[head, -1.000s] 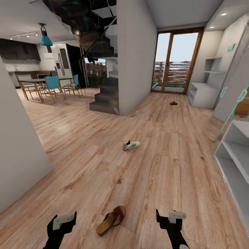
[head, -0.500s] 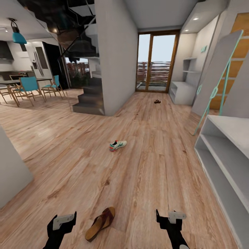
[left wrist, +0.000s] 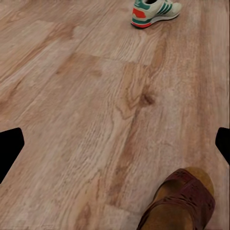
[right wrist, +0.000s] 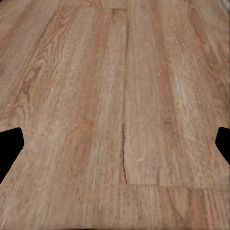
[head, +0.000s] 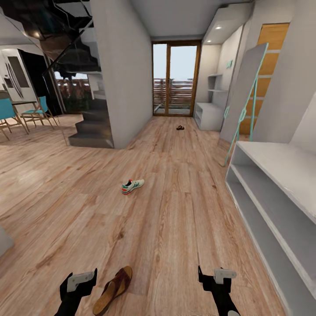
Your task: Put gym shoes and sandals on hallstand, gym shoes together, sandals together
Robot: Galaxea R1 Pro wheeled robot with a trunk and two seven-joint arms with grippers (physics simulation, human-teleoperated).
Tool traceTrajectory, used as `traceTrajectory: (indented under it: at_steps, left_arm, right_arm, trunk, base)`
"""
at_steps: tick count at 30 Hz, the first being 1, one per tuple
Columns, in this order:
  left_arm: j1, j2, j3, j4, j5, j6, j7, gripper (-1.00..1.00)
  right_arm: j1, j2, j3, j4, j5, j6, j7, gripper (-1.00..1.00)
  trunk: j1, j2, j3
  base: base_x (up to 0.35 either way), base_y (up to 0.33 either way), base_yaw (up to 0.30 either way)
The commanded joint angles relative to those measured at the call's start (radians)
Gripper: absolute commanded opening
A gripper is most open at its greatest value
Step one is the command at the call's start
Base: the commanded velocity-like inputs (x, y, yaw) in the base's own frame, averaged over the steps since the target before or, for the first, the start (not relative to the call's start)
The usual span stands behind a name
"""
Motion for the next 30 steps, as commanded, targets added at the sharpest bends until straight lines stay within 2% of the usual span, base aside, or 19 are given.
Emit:
traceTrajectory:
  at_steps: [1,17,30]
  left_arm:
    - [0.000,0.000,0.000,0.000,0.000,0.000,0.000,1.00]
    - [0.000,0.000,0.000,0.000,0.000,0.000,0.000,1.00]
    - [0.000,0.000,0.000,0.000,-0.001,0.000,0.000,1.00]
  right_arm:
    - [0.000,0.000,0.000,0.000,0.000,0.000,0.000,1.00]
    - [0.000,0.000,-0.002,-0.002,-0.001,0.000,0.000,1.00]
    - [0.000,-0.003,-0.003,-0.001,-0.001,0.000,0.002,1.00]
  trunk:
    - [0.000,0.000,0.000]
    - [0.000,0.000,0.000]
    - [0.000,0.000,0.000]
  base:
    - [0.000,0.000,-0.289]
    - [0.000,0.000,-0.278]
    - [0.000,0.000,-0.091]
